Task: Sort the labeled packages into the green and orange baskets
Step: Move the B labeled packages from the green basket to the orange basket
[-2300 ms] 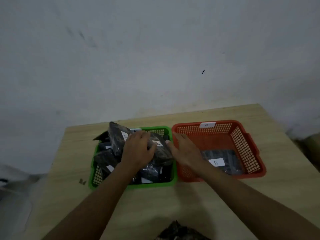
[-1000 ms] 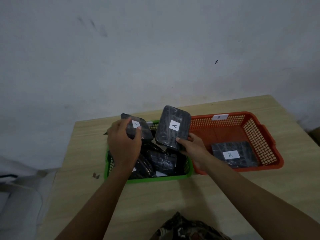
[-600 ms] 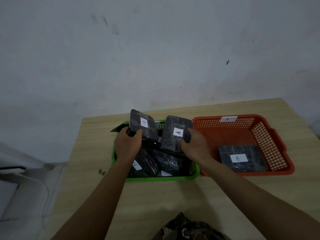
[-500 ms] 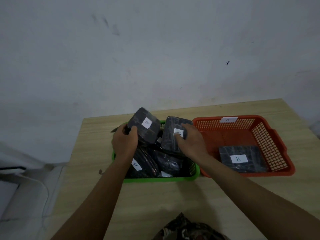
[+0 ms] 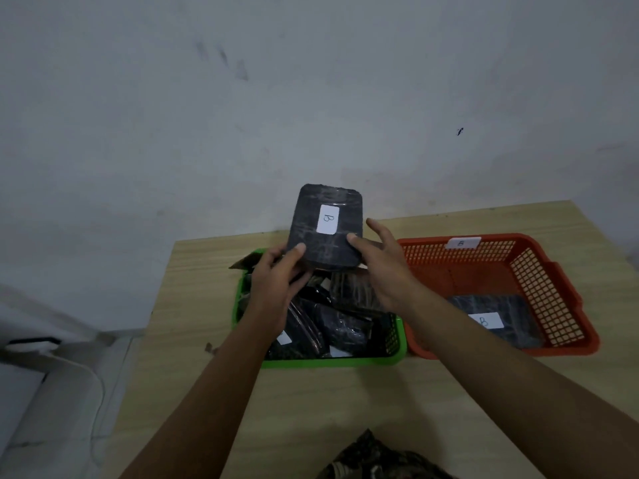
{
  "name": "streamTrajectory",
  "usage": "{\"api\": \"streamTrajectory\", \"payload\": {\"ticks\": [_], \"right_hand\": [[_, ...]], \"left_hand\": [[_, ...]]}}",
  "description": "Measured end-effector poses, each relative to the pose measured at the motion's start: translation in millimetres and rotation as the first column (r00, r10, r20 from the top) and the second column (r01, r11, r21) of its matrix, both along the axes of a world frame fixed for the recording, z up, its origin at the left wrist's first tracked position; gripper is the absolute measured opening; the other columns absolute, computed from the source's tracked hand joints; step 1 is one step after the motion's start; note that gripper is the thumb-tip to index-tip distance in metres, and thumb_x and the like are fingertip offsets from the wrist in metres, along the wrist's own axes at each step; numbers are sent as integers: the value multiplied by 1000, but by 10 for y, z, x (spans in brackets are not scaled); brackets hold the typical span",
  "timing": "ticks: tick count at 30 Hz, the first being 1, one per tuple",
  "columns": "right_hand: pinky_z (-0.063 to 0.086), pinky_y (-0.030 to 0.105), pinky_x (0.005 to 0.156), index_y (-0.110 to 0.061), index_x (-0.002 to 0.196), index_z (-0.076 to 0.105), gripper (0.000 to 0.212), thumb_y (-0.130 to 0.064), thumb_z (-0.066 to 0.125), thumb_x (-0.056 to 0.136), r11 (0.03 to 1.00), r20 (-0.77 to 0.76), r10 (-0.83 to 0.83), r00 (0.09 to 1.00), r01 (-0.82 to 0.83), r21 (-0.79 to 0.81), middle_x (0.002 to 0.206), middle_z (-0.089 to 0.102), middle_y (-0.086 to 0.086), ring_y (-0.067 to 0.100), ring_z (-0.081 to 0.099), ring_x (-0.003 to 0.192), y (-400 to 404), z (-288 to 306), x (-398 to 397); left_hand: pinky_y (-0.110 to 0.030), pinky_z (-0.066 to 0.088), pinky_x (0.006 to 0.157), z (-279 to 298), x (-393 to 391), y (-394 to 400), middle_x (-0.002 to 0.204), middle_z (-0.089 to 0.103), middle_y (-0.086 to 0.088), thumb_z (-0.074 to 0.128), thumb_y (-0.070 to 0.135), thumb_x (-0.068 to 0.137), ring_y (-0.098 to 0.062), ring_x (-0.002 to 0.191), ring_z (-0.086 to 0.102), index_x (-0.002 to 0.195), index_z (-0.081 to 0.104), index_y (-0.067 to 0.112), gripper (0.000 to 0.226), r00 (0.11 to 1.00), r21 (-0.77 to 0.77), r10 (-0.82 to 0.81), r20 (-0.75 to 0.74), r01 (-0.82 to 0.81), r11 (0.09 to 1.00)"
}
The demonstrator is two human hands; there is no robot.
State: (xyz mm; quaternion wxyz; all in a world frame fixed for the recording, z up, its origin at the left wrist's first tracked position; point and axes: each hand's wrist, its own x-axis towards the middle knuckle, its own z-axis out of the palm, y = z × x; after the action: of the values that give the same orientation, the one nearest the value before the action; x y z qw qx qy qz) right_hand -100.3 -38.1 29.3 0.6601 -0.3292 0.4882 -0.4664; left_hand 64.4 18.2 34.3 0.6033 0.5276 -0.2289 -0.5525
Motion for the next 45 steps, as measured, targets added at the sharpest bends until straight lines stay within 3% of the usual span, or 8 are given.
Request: {"api": "streamTrajectory", "payload": {"ticks": [8, 12, 16, 22, 28, 33, 39, 45], "right_hand": [[53, 27, 84, -31, 111, 75, 47, 3, 54, 87, 966, -282, 134, 950, -189, -178, 114, 73, -4, 16, 68, 106, -61, 47, -1188], [52, 22, 76, -46, 99, 76, 46, -6, 54, 89, 933, -550, 218, 807, -338, -126, 100, 75, -13, 7, 69, 93, -87, 138, -1852], [52, 16, 73, -29, 112, 73, 40, 1, 59, 89, 940, -583, 196, 788, -321, -119, 101, 76, -13, 5, 70, 91, -174, 60, -2393], [52, 23, 90, -27, 121, 67, 32, -24, 69, 90, 955, -732, -48, 680, -183, -233, 112, 67, -13, 1, 63, 100, -384, -269, -3163], [37, 29, 103, -18, 143, 47, 51, -40, 53, 98, 985, -831, -123, 543, -36, -170, 145, 50, 5, 18, 48, 128, -583, -842, -3741], [31, 41, 114, -17, 156, 24, 69, -54, 41, 100, 994, -779, 98, 619, -19, 110, 156, 37, 10, 29, 38, 141, -692, -1176, -3861], [45, 40, 99, -20, 129, 57, 48, -47, 28, 104, 996, -697, 92, 711, -51, 79, 123, 64, 6, 27, 58, 117, -721, -1346, -3852], [50, 41, 96, -25, 127, 60, 51, -55, 27, 102, 997, -586, 56, 808, -13, 78, 116, 66, -2, 17, 62, 108, -672, -1417, -3841]], "left_hand": [[-36, 58, 82, 58, -582, -433, 111, 66, 8, 78, 54, 73, -14, 100, 68, 136, 47, 33, 74, 962, 100, -169, 215, 151, 984], [-23, 55, 66, 5, -1028, -608, 97, 75, 10, 81, 45, 72, -8, 88, 72, 119, 65, 32, 51, 879, 123, -357, 317, 335, 934], [-15, 54, 66, -174, -1499, -697, 97, 74, 12, 82, 36, 75, -1, 88, 70, 99, 72, 30, 27, 733, 202, -525, 433, 489, 849], [-42, 56, 92, -461, -2221, -871, 108, 72, -7, 78, 24, 81, -22, 100, 70, 120, 67, 11, 42, 839, 214, -410, 357, 354, 910], [-40, 56, 90, -828, -2687, -1083, 103, 73, -5, 73, 25, 86, -24, 94, 70, 118, 69, 16, 34, 925, 305, -168, 341, 60, 950], [-28, 55, 81, -1089, -2904, -1110, 94, 72, 4, 69, 24, 89, -13, 88, 67, 106, 74, 24, 18, 864, 276, -84, 497, -66, 959], [-21, 47, 65, -1265, -2990, -1273, 92, 69, 7, 64, 30, 92, -10, 87, 64, 107, 71, 29, 17, 766, 309, -184, 616, -20, 951], [-35, 55, 86, -1457, -3133, -1424, 109, 71, -1, 71, 28, 87, -19, 96, 64, 110, 71, 21, 25, 702, 437, -344, 623, 51, 898]]}}
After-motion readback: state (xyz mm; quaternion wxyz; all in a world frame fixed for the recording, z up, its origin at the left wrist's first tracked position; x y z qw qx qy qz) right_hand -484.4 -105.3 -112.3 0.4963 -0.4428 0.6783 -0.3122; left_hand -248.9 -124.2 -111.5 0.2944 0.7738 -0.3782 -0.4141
